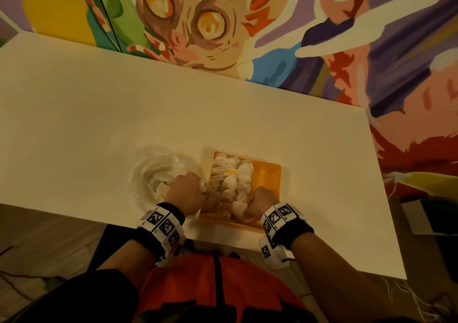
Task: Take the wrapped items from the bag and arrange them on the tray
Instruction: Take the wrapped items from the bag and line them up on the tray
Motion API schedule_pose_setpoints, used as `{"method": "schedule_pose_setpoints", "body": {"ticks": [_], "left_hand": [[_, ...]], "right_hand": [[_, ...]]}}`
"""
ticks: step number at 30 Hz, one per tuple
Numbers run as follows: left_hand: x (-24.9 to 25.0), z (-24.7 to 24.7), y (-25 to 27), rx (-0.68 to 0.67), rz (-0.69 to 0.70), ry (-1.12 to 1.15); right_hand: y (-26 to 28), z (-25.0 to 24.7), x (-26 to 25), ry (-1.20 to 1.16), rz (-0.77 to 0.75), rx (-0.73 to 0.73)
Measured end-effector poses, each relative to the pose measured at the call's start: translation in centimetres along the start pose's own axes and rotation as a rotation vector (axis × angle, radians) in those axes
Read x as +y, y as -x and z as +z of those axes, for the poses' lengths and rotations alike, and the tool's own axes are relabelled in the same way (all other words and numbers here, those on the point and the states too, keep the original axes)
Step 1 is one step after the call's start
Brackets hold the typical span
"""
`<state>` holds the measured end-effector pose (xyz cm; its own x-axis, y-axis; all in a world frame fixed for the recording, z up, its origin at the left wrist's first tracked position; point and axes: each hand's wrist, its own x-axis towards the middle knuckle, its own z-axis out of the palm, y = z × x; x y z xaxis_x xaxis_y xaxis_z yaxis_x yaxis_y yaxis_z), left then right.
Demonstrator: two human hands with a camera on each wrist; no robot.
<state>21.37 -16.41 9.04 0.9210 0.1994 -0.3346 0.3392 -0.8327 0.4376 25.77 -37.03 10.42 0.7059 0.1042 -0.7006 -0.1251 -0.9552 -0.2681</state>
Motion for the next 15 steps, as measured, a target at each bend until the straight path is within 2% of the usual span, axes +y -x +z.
{"method": "schedule_pose_setpoints", "body": {"ticks": [5, 11, 15], "left_hand": [[0.2, 0.1, 0.0, -0.017, 0.019, -0.048], [0.7, -0.3, 0.3, -0.042, 0.025, -0.086], [1.0, -0.6, 0.6, -0.047, 0.000, -0.017]], "right_hand": [[-0.7, 0.9, -0.3, -0.007, 0.068, 0.035], [-1.3, 1.2, -0.6, -0.006, 0.041, 0.037], [-1.7, 0.9, -1.0, -0.017, 0.007, 0.036]]}}
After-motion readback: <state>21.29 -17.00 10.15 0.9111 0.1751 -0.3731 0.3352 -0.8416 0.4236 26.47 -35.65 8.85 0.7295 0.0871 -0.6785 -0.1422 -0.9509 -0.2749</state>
